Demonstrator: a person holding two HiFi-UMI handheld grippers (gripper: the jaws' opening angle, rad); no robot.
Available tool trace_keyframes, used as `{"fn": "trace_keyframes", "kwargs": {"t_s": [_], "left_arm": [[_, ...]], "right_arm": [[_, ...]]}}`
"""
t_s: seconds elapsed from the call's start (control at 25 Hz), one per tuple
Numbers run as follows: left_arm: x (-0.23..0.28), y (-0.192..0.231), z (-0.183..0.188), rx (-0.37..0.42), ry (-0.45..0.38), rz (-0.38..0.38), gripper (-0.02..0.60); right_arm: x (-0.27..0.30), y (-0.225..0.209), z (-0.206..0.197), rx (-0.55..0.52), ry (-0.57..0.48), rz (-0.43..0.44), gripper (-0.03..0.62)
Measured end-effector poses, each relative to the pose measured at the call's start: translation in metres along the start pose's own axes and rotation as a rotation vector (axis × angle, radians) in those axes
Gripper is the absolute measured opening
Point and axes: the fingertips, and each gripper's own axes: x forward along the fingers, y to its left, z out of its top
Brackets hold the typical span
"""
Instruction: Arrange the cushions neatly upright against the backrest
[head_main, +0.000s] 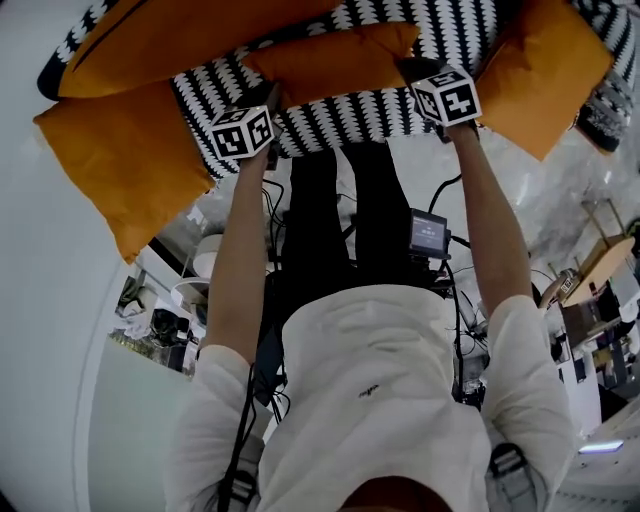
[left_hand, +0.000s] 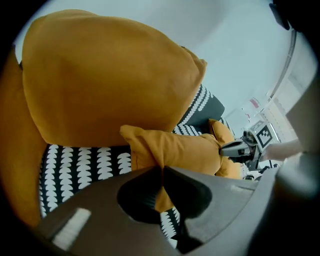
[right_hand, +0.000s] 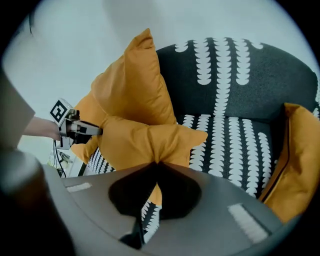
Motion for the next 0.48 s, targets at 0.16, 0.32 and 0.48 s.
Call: {"fn": "trace_keyframes", "kwargs": {"t_s": [0.16, 0.32, 0.48], "left_arm": [[-0.022, -0.012, 0.017, 0.013, -0.039, -0.013, 0.018], [-0.05, -0.014, 0.022, 0.025, -0.067, -0.02, 0.018], [-0.083, -0.016, 0.029, 0.033, -0.103, -0.018, 0.018]], "right_arm": [[-0.025, 0.007, 0.015, -0.008, -0.043, -0.004, 0.029], [-0.043, 0.027, 0.03, -0.023, -0.077, -0.012, 0.029], [-0.065, 0.052, 0.044, -0.04, -0.11, -0.017, 0.029]]}}
